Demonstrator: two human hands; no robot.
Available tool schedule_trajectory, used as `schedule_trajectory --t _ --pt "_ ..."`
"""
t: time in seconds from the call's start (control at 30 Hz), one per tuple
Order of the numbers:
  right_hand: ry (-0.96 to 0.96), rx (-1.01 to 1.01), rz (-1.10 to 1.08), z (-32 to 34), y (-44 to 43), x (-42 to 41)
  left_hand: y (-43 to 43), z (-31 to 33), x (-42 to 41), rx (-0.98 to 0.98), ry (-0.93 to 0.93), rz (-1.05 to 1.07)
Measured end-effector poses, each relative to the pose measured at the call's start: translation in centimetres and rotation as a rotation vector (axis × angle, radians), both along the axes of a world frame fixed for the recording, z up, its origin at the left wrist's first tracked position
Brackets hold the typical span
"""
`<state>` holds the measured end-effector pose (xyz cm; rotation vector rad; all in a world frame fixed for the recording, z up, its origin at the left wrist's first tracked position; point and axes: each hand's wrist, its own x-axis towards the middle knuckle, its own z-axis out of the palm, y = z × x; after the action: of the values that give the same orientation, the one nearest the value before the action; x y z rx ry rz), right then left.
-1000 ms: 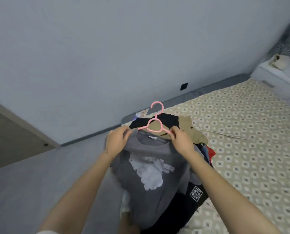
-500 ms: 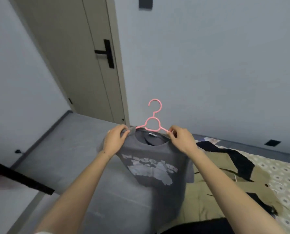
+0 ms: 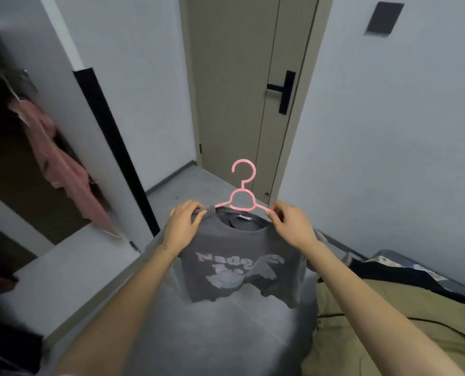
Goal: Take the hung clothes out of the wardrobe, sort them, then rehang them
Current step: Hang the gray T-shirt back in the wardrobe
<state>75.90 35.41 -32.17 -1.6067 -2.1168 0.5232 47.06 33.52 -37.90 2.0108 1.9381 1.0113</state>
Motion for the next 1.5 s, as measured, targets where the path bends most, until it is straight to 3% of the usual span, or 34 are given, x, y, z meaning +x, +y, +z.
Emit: schedule_trajectory --t 0.3,0.7,0.93,1.5 --pt "0.057 0.089 0.16 1.3 -3.9 -16.4 -8.4 0.4 -16.2 0.003 -0.016 0.119" --pt "0.086 0.175 0.324 2.0 -7.5 -37.2 -16.7 2.6 -33.9 0.061 0.028 0.482" --pt "0.133 0.172 0.448 2.9 -6.0 -47.8 -18.4 3.7 -43.0 0.077 0.116 0.669" --pt "0.18 0.216 0.603 5.4 2.6 -66.9 -14.7 5.8 -58.2 0.036 0.137 0.823"
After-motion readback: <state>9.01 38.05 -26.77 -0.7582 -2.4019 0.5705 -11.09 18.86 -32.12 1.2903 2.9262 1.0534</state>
